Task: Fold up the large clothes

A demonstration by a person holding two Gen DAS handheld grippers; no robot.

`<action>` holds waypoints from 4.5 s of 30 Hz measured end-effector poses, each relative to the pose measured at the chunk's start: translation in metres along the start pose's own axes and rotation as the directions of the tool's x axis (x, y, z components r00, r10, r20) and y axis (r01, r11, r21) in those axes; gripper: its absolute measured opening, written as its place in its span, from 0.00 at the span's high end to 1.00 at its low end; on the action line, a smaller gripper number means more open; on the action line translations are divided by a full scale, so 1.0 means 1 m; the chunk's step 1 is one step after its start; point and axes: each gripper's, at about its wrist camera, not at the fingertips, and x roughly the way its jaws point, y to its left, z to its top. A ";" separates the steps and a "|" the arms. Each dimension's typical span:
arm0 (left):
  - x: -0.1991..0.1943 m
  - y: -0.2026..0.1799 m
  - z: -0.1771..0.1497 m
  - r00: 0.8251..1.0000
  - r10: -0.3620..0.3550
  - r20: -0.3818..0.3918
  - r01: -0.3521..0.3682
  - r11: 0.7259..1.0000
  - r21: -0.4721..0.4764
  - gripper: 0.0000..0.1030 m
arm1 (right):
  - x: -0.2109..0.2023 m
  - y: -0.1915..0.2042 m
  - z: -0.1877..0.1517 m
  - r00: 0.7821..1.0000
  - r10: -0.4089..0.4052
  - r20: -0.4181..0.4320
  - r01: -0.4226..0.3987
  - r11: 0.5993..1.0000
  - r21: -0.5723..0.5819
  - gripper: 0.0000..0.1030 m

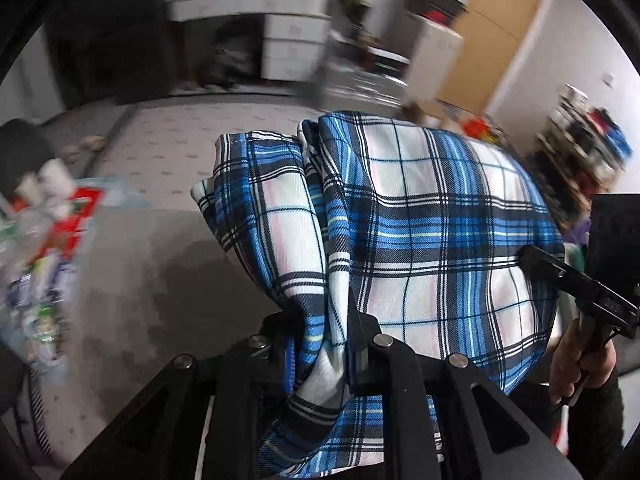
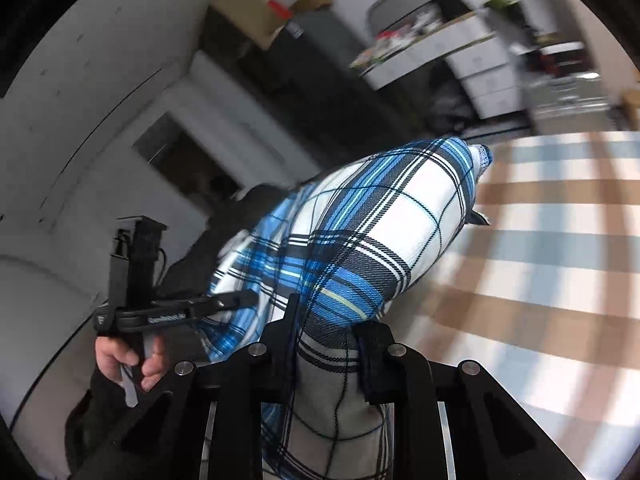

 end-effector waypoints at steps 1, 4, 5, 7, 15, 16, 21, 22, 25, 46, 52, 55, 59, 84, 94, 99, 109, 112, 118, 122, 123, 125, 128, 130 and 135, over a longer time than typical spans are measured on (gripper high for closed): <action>-0.002 0.018 -0.003 1.000 0.026 0.006 -0.025 0.999 -0.024 0.88 | 0.025 0.005 0.000 1.000 0.024 -0.018 -0.024 1.000 0.008 0.78; 0.017 0.070 -0.015 0.996 0.092 0.006 -0.091 0.991 -0.095 0.87 | 0.099 0.012 -0.015 0.996 0.022 -0.085 -0.020 1.000 0.018 0.75; 0.035 0.085 -0.020 0.994 0.106 -0.019 -0.108 0.986 -0.127 0.87 | 0.117 0.010 -0.024 0.993 0.020 -0.119 -0.016 0.999 0.035 0.70; 0.078 0.113 -0.033 0.985 0.126 -0.120 -0.147 0.971 -0.186 0.87 | 0.172 -0.001 -0.051 0.965 -0.004 -0.261 0.029 0.995 0.091 0.54; 0.099 0.161 -0.086 0.959 0.209 -0.191 -0.258 0.922 -0.288 0.77 | 0.162 0.027 -0.092 0.895 -0.256 -0.365 0.124 0.929 -0.348 0.31; 0.090 0.155 -0.085 0.931 0.319 -0.178 -0.354 0.906 -0.232 0.77 | 0.151 0.033 -0.088 0.897 -0.305 -0.320 0.154 0.894 -0.420 0.30; 0.060 0.104 -0.094 0.966 0.252 -0.056 -0.258 0.951 -0.169 0.74 | 0.147 0.046 -0.050 0.913 -0.355 -0.200 0.218 0.840 -0.497 0.26; 0.062 0.093 -0.099 0.974 0.225 -0.039 -0.228 0.963 -0.144 0.64 | 0.154 0.051 -0.040 0.921 -0.339 -0.190 0.216 0.852 -0.477 0.26; 0.094 0.066 -0.110 0.974 0.223 -0.040 -0.224 0.974 -0.038 0.46 | 0.178 0.069 -0.036 0.924 -0.327 -0.201 0.207 0.866 -0.454 0.26; 0.057 0.013 -0.164 0.874 0.343 0.344 -0.294 0.937 -0.189 0.40 | 0.087 0.128 -0.118 0.926 -0.351 0.139 0.372 0.785 -0.496 0.09; 0.014 0.014 -0.177 0.804 0.343 0.485 -0.277 0.939 -0.205 0.19 | 0.012 0.151 -0.137 0.949 -0.204 0.239 0.284 0.882 -0.375 0.00; -0.004 0.010 -0.188 0.763 0.332 0.554 -0.258 0.943 -0.210 0.14 | -0.009 0.167 -0.152 0.927 -0.175 0.331 0.298 0.879 -0.371 0.00; -0.006 0.000 -0.203 0.686 0.374 0.624 -0.303 0.927 -0.222 0.01 | -0.018 0.185 -0.176 0.901 -0.181 0.395 0.348 0.846 -0.405 0.00; 0.007 0.007 -0.227 0.639 0.449 0.624 -0.325 0.894 -0.309 0.01 | -0.031 0.201 -0.229 0.858 -0.281 0.431 0.457 0.801 -0.387 0.00; 0.011 0.003 -0.231 0.660 0.443 0.607 -0.329 0.897 -0.296 0.01 | -0.038 0.198 -0.228 0.854 -0.273 0.442 0.448 0.818 -0.361 0.00; 0.007 0.000 -0.231 0.662 0.443 0.605 -0.335 0.896 -0.291 0.01 | -0.041 0.198 -0.229 0.855 -0.264 0.446 0.440 0.825 -0.354 0.00; 0.001 -0.012 -0.231 0.660 0.438 0.610 -0.350 0.898 -0.266 0.01 | -0.040 0.196 -0.229 0.857 -0.264 0.442 0.437 0.828 -0.353 0.00; 0.000 -0.012 -0.231 0.660 0.435 0.612 -0.347 0.899 -0.266 0.01 | -0.040 0.196 -0.229 0.858 -0.265 0.439 0.436 0.828 -0.352 0.00; 0.000 -0.011 -0.230 0.662 0.438 0.609 -0.346 0.898 -0.271 0.01 | -0.041 0.195 -0.229 0.859 -0.262 0.440 0.434 0.829 -0.352 0.00; 0.000 -0.012 -0.231 0.660 0.441 0.608 -0.348 0.897 -0.273 0.01 | -0.041 0.195 -0.229 0.863 -0.261 0.432 0.427 0.835 -0.348 0.00; 0.000 -0.012 -0.230 0.660 0.441 0.608 -0.349 0.897 -0.272 0.01 | -0.041 0.195 -0.229 0.864 -0.260 0.431 0.424 0.836 -0.347 0.00; 0.000 -0.012 -0.230 0.660 0.442 0.608 -0.352 0.896 -0.270 0.01 | -0.042 0.195 -0.230 0.866 -0.259 0.429 0.422 0.838 -0.347 0.00; 0.000 -0.013 -0.231 0.664 0.440 0.605 -0.351 0.897 -0.267 0.01 | -0.042 0.197 -0.231 0.866 -0.259 0.429 0.424 0.835 -0.350 0.00; 0.000 -0.014 -0.233 0.664 0.442 0.603 -0.354 0.896 -0.267 0.01 | -0.042 0.198 -0.231 0.865 -0.258 0.429 0.424 0.834 -0.352 0.00; -0.001 -0.015 -0.233 0.664 0.443 0.603 -0.355 0.896 -0.267 0.01 | -0.042 0.198 -0.230 0.866 -0.259 0.428 0.422 0.837 -0.349 0.00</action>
